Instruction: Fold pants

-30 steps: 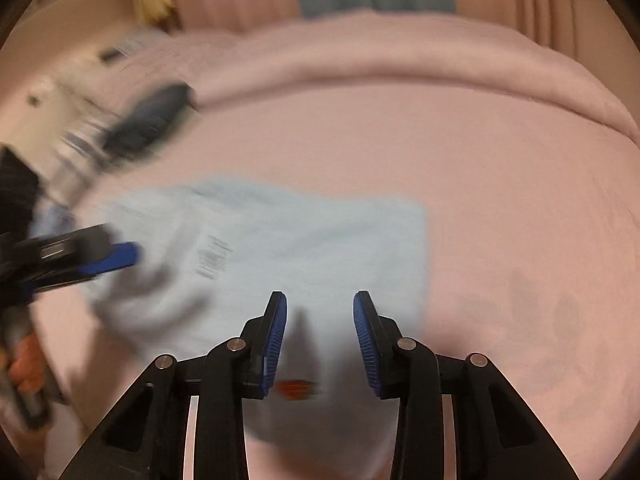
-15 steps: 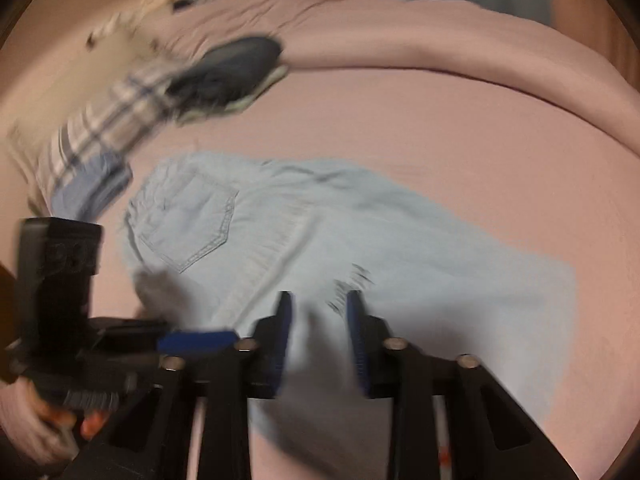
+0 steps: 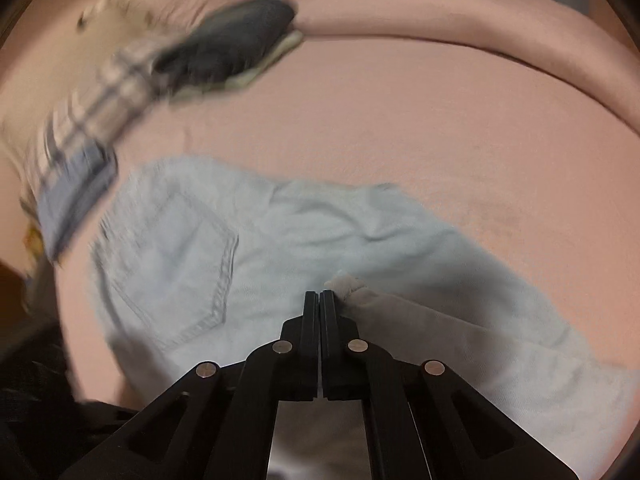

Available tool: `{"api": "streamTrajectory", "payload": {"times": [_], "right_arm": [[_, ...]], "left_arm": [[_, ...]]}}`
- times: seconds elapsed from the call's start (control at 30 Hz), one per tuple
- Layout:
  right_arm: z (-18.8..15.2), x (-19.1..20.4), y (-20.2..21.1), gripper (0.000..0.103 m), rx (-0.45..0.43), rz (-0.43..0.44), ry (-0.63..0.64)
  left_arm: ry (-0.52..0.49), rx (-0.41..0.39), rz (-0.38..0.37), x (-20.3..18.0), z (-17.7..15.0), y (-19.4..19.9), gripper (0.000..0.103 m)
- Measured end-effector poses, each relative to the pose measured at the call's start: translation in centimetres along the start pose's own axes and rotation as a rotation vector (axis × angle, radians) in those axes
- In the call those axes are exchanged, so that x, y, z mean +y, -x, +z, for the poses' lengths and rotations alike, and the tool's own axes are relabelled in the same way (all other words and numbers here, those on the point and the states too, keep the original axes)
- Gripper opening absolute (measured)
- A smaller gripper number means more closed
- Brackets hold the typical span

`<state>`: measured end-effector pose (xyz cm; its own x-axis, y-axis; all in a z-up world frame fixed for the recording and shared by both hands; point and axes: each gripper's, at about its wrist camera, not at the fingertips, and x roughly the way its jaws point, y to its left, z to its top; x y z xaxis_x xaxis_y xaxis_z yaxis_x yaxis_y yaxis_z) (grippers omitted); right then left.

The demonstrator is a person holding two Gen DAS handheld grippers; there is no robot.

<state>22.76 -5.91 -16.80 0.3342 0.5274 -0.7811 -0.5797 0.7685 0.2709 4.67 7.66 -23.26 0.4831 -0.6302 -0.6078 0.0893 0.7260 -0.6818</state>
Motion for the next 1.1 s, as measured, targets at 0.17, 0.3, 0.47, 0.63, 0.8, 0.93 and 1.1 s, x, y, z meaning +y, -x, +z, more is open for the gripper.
{"api": "streamTrajectory", "payload": {"times": [0.17,0.3,0.47,0.63,0.8,0.93,1.1], "right_arm": [[-2.4,-1.3,6.6,0.001,-0.119,-0.01,-0.057],[-7.0,-2.4,9.6,0.001,-0.11,-0.111,-0.031],[-14.2,-5.4,10.7,0.001,-0.026,-0.202,-0.072],[-16.6,-7.4,12.1,0.001,-0.069,-0.113,-0.132],[-13.8,-8.2,13.5,0.001,-0.135,-0.14,-0.149],[-10.1,-10.0,13.1,0.015,-0.229,-0.164,-0.244],[-8.5,-13.4,7.4,0.037,-0.118,-0.247,-0.354]], "left_arm": [[0.035,0.004,-0.006,0.5,1.5,0.3,0.025],[0.028,-0.001,-0.002,0.5,1.7,0.5,0.025],[0.027,0.0,0.004,-0.1,1.3,0.8,0.025],[0.031,0.006,0.011,-0.8,1.6,1.0,0.025],[0.058,-0.01,0.003,-1.0,1.4,2.6,0.035],[0.058,-0.09,0.07,-0.8,0.6,6.1,0.064],[0.181,-0.184,0.122,2.7,-0.9,11.2,0.065]]}}
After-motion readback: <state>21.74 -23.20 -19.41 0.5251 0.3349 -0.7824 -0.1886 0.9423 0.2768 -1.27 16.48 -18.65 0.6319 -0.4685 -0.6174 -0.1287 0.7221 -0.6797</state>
